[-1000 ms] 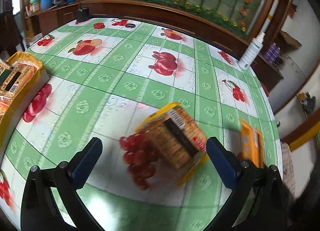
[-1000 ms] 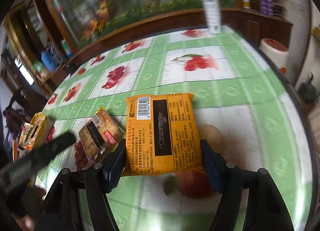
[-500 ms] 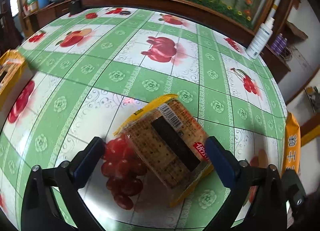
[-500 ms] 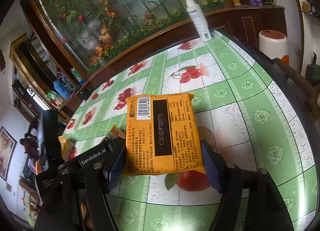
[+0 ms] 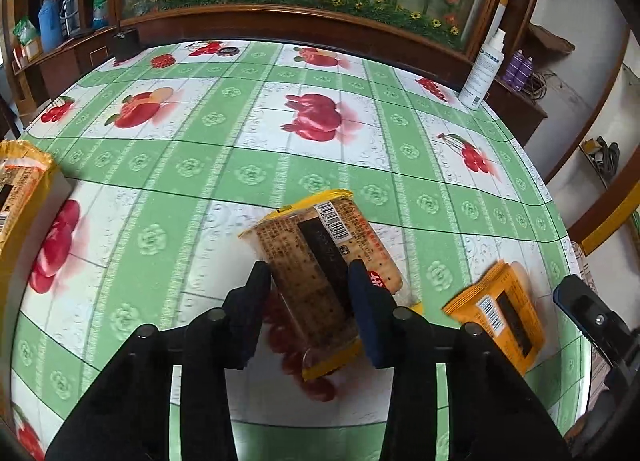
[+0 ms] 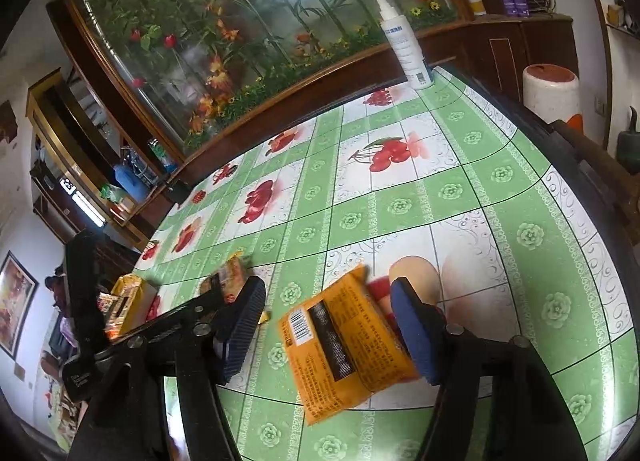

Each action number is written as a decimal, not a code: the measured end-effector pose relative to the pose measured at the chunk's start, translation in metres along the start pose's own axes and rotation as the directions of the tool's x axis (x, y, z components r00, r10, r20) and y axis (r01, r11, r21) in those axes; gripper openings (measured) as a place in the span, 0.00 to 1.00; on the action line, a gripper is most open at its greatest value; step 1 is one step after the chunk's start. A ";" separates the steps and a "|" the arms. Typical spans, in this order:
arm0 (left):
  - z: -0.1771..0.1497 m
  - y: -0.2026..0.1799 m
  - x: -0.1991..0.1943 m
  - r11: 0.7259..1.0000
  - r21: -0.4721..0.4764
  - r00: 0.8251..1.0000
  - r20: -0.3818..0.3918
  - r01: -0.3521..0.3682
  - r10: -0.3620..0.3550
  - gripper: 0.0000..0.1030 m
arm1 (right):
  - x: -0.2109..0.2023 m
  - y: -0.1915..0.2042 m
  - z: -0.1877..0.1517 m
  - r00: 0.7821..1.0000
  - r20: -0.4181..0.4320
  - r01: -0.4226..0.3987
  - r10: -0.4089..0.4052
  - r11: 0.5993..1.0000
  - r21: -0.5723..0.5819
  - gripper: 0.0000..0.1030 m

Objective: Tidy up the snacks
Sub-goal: 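Carry both held packs over the yellow tray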

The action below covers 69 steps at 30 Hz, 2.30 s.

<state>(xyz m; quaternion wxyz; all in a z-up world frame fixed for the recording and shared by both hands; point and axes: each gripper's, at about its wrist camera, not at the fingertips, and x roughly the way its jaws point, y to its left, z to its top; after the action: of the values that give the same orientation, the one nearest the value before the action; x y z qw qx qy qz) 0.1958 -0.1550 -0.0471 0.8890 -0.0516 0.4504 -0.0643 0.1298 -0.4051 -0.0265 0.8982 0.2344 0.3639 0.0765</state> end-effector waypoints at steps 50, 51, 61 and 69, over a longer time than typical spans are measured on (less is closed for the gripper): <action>-0.026 0.157 -0.136 0.973 -0.020 0.943 0.242 -0.230 0.228 0.70 | 0.053 0.175 -0.048 0.976 -0.188 -0.166 0.114 0.942 -0.293 0.71; -0.028 0.165 -0.140 0.971 -0.030 0.939 0.245 -0.239 0.239 0.70 | 0.054 0.187 -0.050 0.973 -0.192 -0.180 0.126 0.936 -0.302 0.71; -0.041 0.230 -0.163 0.950 -0.126 0.914 0.261 -0.287 0.310 0.70 | 0.078 0.309 -0.071 0.938 -0.256 -0.323 0.234 0.857 -0.401 0.71; -0.041 0.255 -0.160 0.942 -0.155 0.910 0.250 -0.299 0.330 0.70 | 0.099 0.364 -0.077 0.918 -0.288 -0.378 0.272 0.819 -0.432 0.71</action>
<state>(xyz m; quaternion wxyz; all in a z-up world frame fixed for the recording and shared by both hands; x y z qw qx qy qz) 0.0858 0.1212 0.0174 0.9368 -0.0370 0.3290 0.1133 0.1609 -0.0263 0.0378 0.8570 0.0545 0.3819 0.3417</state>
